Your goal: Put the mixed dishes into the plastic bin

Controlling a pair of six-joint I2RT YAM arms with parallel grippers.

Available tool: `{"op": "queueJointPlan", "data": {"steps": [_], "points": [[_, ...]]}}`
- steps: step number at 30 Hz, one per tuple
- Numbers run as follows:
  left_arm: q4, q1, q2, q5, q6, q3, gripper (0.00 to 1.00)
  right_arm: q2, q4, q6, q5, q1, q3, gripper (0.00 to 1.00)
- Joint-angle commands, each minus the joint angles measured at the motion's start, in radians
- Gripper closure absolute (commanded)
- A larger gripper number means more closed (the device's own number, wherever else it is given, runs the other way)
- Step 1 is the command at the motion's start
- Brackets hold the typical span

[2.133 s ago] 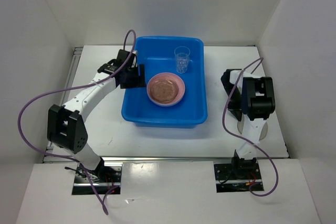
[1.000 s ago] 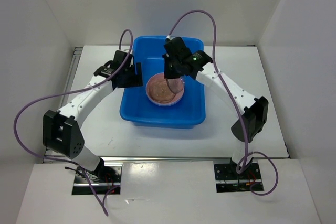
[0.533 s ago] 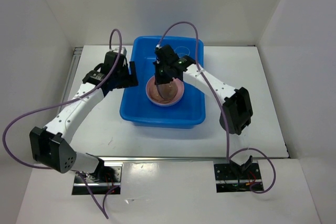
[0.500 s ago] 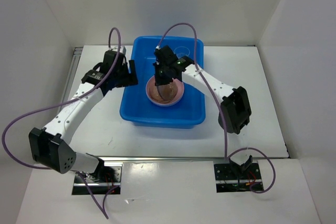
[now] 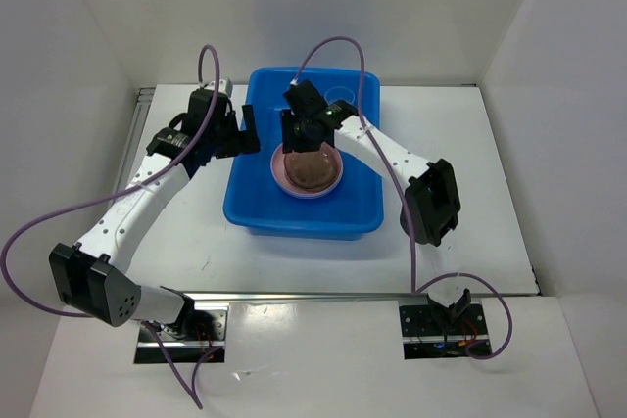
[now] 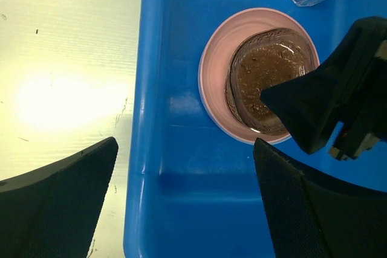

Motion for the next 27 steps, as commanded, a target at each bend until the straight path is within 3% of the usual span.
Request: {"op": "queueJointPlan", "data": {"steps": [1, 3, 5, 7, 12, 15, 21, 24, 27], "points": [[0.013, 0.006, 0.012, -0.019, 0.029, 0.029, 0.00, -0.100, -0.009, -0.003, 0.018, 0.007, 0.105, 0.49], [0.013, 0.006, 0.023, -0.047, 0.038, 0.029, 0.00, -0.155, 0.000, -0.003, 0.050, 0.007, 0.105, 0.45], [0.013, 0.006, 0.052, -0.073, 0.062, 0.029, 0.00, -0.279, 0.031, -0.003, 0.113, 0.007, 0.041, 0.33], [-0.010, 0.006, 0.075, -0.097, 0.062, 0.029, 0.00, -0.458, 0.123, 0.023, 0.154, -0.013, -0.138, 0.24], [-0.020, 0.006, 0.044, -0.117, 0.053, 0.029, 0.00, -0.866, 0.244, 0.170, 0.124, -0.287, -0.659, 0.26], [-0.002, 0.006, -0.051, -0.117, 0.053, -0.008, 0.00, -1.092, 0.206, 0.183, 0.194, -0.353, -0.795, 0.26], [-0.011, 0.006, -0.253, -0.220, 0.012, -0.099, 0.00, -1.520, 0.151, 0.285, 0.331, -0.353, -0.950, 0.18], [-0.033, 0.006, -0.333, -0.239, -0.014, -0.169, 0.00, -1.611, 0.093, 0.324, 0.351, -0.353, -0.981, 0.00], [-0.042, 0.006, -0.388, -0.264, -0.037, -0.235, 0.00, -1.672, 0.039, 0.357, 0.372, -0.353, -0.990, 0.00]]}}
